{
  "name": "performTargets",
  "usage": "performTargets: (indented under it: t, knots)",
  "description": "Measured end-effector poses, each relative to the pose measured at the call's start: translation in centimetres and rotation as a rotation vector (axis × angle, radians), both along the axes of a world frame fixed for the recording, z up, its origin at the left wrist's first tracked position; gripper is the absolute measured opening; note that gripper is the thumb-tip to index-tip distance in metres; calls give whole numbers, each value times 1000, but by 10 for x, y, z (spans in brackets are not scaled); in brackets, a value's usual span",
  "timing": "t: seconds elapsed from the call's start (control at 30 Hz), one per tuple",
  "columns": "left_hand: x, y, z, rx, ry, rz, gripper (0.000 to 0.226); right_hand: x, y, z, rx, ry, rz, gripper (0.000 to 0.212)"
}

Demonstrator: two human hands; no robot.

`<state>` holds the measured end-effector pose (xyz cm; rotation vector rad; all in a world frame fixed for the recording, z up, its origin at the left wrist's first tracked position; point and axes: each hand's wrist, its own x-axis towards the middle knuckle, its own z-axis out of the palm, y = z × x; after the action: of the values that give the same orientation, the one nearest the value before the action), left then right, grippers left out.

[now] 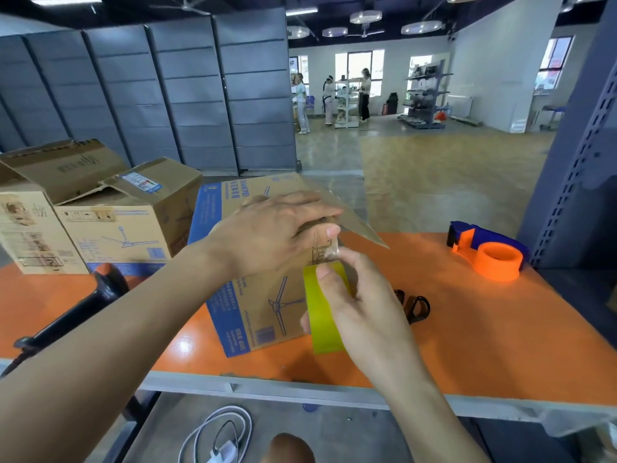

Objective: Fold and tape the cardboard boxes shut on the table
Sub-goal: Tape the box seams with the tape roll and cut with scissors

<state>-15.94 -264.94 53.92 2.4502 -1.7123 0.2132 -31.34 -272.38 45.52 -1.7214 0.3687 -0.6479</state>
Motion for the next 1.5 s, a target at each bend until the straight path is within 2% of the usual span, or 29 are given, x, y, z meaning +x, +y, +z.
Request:
performTargets:
  t: [0.1,0.2,0.37,0.47,0.57,0.67,0.83,0.87,0.9,0.97,1.07,1.23,1.3,1.43,1.5]
  knots:
    - [0,0,1,30,2,13,72,-4,0,-1,96,-6,-30,51]
    - [-2,0,2,40,9,6,73,-6,-4,3,133,-35,-50,37]
    - [-1,0,1,39,8,-2,74,0,-11,10,119,88,43,15]
    - [0,0,0,36,0,-21,73,-2,-10,4,190,95,55,18]
    - [1,0,-2,2,-45,-18,76,-3,-10,-1,143,102,80,24]
    - [1,2,-4,-155,-140,-75,69,-3,-9,-5,92,92,68,18]
    - [-13,21,-16,-568,-472,-233,29,-1,-7,-10,127,49,47,20]
    - [-20,27,-26,-646,-478,-240,23,-1,-7,-10,122,44,44,19]
    - [-29,32,-38,-721,-420,-212,21,0,-7,-12,111,38,40,17]
    - [-47,43,-64,-814,-160,-28,17,2,-9,-13,52,43,7,18]
    - [-59,46,-92,-752,295,216,14,6,-15,-16,-84,94,-87,30]
    - [-65,27,-96,-780,1033,143,22,6,-12,-21,-107,128,-81,32]
    - [-68,22,-95,-788,1169,166,22,5,-12,-23,-96,135,-71,30]
    - [-69,20,-94,-873,1302,247,19,-8,-16,-24,-159,112,-43,39]
    - [-70,19,-94,-883,1327,272,16,-21,-31,-23,-263,155,-44,27]
